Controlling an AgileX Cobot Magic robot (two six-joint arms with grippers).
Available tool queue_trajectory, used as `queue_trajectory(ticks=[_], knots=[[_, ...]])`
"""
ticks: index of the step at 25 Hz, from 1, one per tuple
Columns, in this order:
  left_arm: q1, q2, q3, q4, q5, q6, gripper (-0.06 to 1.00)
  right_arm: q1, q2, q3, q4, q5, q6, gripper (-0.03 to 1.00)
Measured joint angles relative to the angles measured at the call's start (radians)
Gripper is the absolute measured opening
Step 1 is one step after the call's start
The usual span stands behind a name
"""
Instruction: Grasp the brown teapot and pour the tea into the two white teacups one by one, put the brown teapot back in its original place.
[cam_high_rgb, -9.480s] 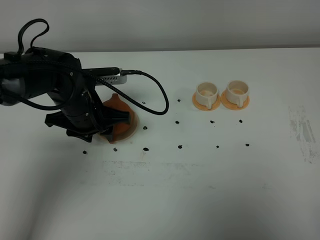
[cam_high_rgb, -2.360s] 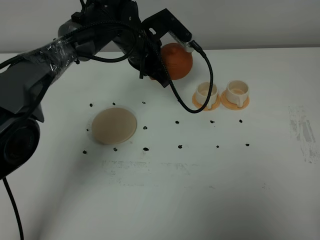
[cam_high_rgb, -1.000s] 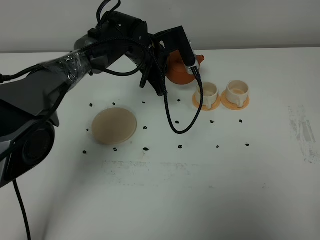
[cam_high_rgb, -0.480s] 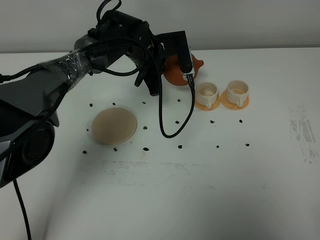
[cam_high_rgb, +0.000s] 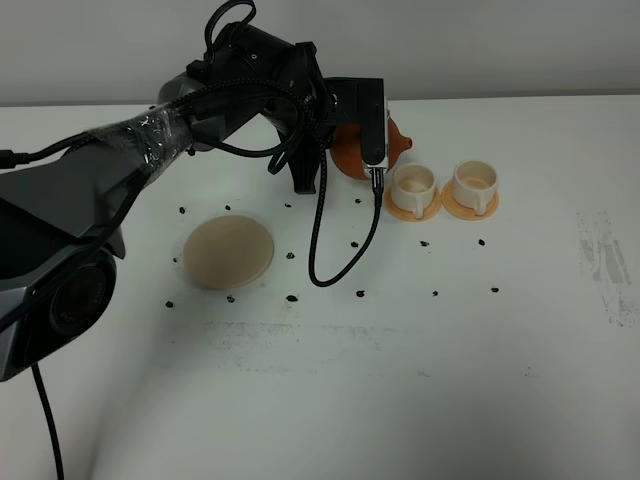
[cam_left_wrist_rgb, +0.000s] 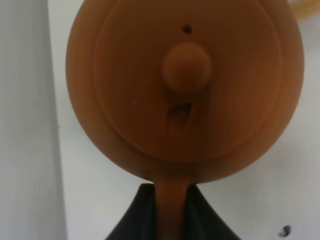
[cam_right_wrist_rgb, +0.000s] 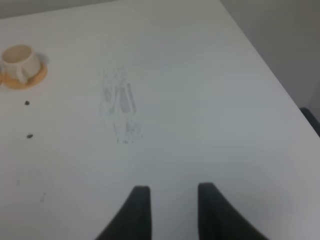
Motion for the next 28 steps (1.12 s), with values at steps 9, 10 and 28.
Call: queue_trajectory(ticks=[9, 10, 28], knots=[[-0.015, 0.000, 0.000, 0.098, -0.036, -0.014, 0.08, 0.000, 0.000, 0.000, 0.000, 0.000, 0.000, 0.22], [-0.019, 0.001, 0.000, 0.112, -0.038, -0.015, 0.08, 0.000, 0.000, 0.000, 0.000, 0.000, 0.000, 0.22], [-0.054, 0.033, 0.000, 0.290, -0.094, -0.072, 0.08, 0.000, 0.000, 0.000, 0.000, 0.000, 0.000, 0.22]])
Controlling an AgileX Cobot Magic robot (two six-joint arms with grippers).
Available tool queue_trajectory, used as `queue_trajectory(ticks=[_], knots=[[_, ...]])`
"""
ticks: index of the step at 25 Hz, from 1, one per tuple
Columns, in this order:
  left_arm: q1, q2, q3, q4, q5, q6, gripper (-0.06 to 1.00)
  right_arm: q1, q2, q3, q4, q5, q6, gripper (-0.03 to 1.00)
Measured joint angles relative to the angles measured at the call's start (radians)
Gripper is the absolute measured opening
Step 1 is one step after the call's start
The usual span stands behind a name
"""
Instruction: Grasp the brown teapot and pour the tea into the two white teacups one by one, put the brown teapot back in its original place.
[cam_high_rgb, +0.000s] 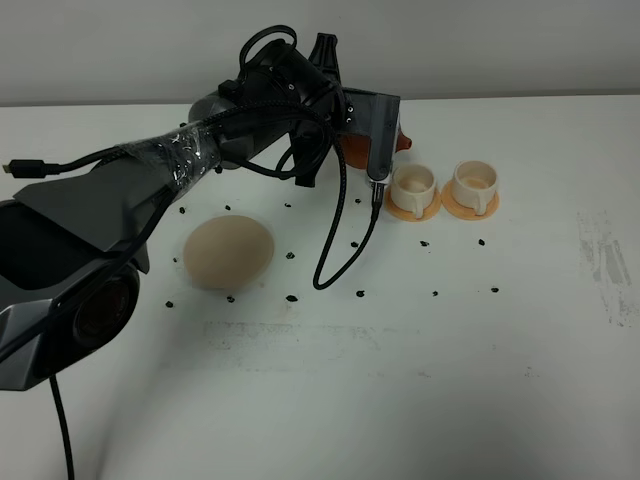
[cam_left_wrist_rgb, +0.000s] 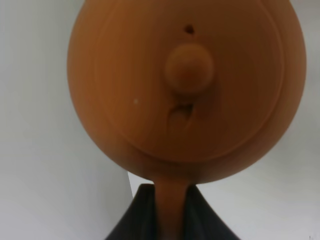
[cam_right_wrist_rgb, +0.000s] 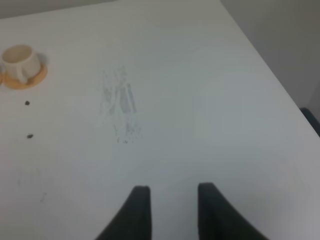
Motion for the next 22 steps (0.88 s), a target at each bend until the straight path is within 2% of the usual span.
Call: queue_trajectory(ticks=[14, 22], knots=[[-0.006, 0.008, 0.035, 0.102, -0.041, 0.000, 0.08, 0.000, 0.000, 0.000, 0.000, 0.000, 0.000, 0.22], [-0.026, 0.008, 0.050, 0.109, -0.096, 0.003, 0.08, 0.000, 0.000, 0.000, 0.000, 0.000, 0.000, 0.22]])
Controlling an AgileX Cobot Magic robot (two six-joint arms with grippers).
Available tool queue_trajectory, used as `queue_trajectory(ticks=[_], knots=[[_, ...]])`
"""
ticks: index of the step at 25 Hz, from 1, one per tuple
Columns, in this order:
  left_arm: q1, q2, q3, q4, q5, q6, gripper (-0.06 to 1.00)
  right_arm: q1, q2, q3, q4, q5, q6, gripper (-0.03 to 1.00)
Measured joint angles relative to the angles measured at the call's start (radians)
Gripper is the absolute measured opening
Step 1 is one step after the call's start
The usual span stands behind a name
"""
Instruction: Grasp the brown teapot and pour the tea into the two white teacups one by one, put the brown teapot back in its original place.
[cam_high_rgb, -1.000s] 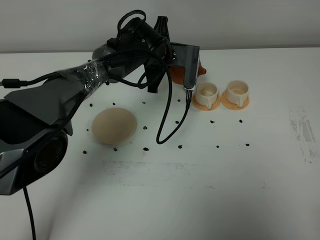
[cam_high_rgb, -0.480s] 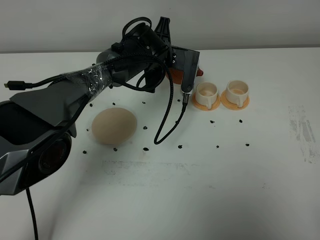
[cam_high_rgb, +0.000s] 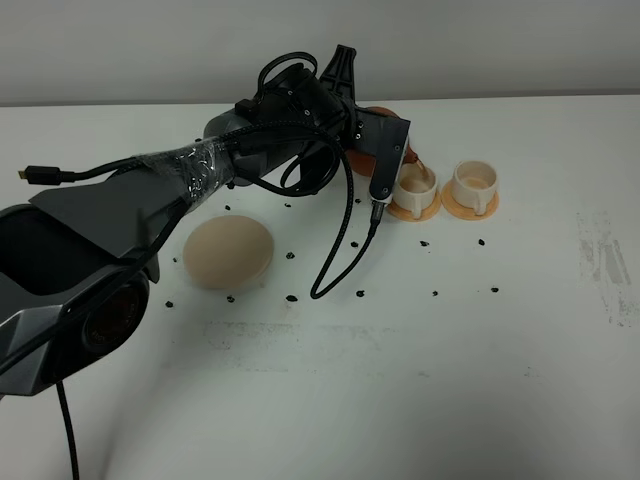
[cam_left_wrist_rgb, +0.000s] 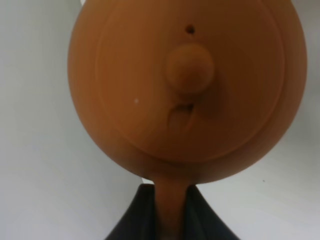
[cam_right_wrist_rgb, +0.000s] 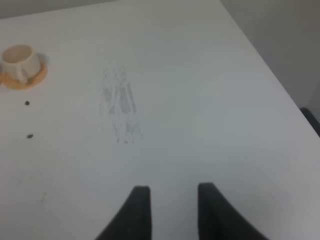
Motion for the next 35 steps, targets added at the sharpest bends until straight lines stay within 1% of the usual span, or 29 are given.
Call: queue_trajectory(ticks=[4, 18, 28, 35], knots=[[-0.005, 0.000, 0.000, 0.035, -0.001, 0.000, 0.08, 0.000, 0.000, 0.000, 0.000, 0.000, 0.000, 0.22], [-0.006, 0.000, 0.000, 0.079, -0.006, 0.030, 0.08, 0.000, 0.000, 0.000, 0.000, 0.000, 0.000, 0.22], [-0.008, 0.000, 0.000, 0.088, -0.021, 0.091, 0.08, 0.000, 0.000, 0.000, 0.000, 0.000, 0.000, 0.22], [-0.015, 0.000, 0.000, 0.104, -0.048, 0.102, 0.08, 0.000, 0.000, 0.000, 0.000, 0.000, 0.000, 0.22]])
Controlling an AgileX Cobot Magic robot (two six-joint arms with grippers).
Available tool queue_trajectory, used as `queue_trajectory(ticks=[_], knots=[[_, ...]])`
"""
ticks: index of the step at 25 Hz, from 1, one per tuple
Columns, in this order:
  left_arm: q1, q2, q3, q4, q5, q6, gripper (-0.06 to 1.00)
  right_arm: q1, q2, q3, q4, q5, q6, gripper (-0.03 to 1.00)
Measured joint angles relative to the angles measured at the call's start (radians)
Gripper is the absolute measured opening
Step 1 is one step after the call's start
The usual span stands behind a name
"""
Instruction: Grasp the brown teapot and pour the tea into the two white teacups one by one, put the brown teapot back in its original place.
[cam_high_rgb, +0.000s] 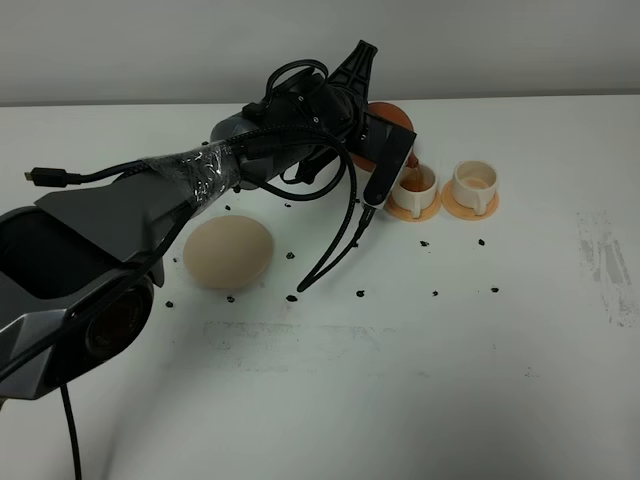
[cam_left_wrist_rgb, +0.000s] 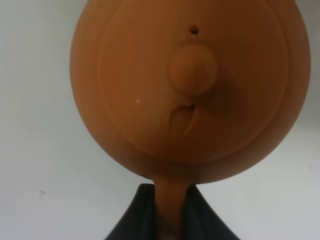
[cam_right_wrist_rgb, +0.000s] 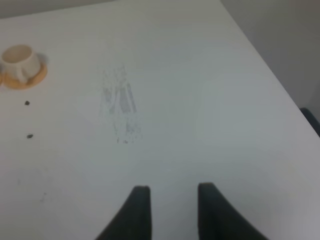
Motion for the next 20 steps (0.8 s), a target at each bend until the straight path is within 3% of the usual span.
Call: queue_trajectory(ticks=[20], knots=[[-0.001, 0.000, 0.000, 0.069, -0.033, 0.001, 0.08, 0.000, 0.000, 0.000, 0.000, 0.000, 0.000, 0.22]])
